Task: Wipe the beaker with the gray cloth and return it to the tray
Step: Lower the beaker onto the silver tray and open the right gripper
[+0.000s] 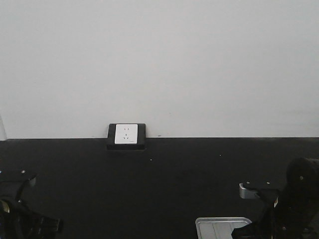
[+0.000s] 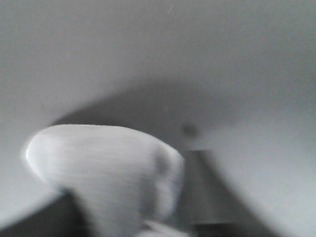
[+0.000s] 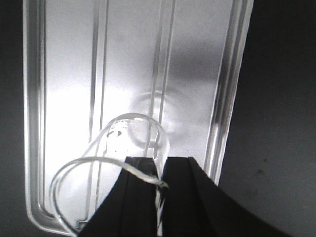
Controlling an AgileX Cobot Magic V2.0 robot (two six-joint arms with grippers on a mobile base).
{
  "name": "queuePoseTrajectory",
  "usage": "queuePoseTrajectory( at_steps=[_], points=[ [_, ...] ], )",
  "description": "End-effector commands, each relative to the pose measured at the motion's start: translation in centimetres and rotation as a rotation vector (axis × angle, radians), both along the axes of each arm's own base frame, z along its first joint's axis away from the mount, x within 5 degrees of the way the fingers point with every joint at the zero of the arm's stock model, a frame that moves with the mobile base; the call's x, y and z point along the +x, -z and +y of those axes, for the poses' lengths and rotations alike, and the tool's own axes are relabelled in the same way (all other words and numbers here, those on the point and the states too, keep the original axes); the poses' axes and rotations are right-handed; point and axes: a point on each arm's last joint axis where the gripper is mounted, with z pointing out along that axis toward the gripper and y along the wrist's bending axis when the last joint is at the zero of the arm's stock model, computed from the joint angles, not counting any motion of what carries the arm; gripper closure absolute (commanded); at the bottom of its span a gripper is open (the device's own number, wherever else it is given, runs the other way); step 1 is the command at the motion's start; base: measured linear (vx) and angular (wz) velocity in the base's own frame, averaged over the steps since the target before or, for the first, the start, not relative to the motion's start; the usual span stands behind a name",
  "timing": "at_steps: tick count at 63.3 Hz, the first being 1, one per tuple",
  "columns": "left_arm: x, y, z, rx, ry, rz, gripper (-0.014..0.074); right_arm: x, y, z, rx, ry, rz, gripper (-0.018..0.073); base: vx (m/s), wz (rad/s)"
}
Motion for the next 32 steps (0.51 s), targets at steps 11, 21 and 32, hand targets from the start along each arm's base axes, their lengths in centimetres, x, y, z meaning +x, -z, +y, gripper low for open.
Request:
queuePoseTrajectory(
  at_steps=[11,21,32],
  points=[
    [0.0,-8.6,-0.1,-0.033,0.009,-0.242,-0.0060,0.7,-1.4,0.1,0.018,0.002,-0.091,0.0567,0.00,0.00],
    [-0.7,-11.0,0.0,-0.042,0.010,-0.307,-0.0020,1.1,-0.3,0.4,0.009,-0.004,-0.061,0.0567,0.00,0.00],
    [-1.4,-11.1,0.1,-0.037,0.014,-0.267,0.0029,2.6,-0.5,1.6,0.013,0.003,-0.073,0.0567,0.00,0.00]
  ],
)
